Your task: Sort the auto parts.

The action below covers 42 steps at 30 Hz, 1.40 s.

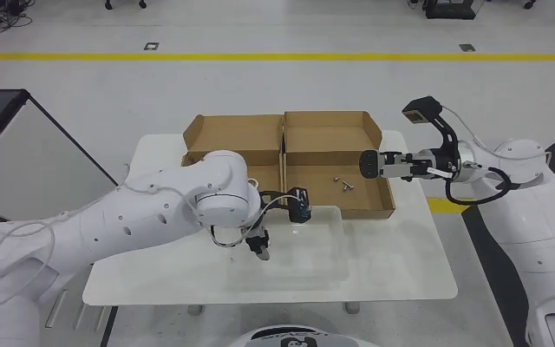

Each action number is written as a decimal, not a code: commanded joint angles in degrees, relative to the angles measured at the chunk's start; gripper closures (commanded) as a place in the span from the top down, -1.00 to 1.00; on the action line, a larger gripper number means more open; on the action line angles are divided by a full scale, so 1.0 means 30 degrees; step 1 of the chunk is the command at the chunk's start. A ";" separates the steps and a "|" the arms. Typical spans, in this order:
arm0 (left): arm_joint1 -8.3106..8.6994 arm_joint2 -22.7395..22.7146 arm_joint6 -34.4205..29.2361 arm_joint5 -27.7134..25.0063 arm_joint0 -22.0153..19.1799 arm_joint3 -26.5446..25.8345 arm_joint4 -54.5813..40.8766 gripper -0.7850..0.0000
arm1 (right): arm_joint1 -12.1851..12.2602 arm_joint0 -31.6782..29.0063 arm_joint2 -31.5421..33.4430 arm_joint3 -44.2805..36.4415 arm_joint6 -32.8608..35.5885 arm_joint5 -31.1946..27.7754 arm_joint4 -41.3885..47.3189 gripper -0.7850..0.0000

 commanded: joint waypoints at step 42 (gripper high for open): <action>-0.2389 0.0867 0.0687 -0.2706 0.3761 0.4529 0.6730 -0.46 | 0.0000 0.0000 0.0000 0.0000 -0.0001 -0.0001 0.0002 1.00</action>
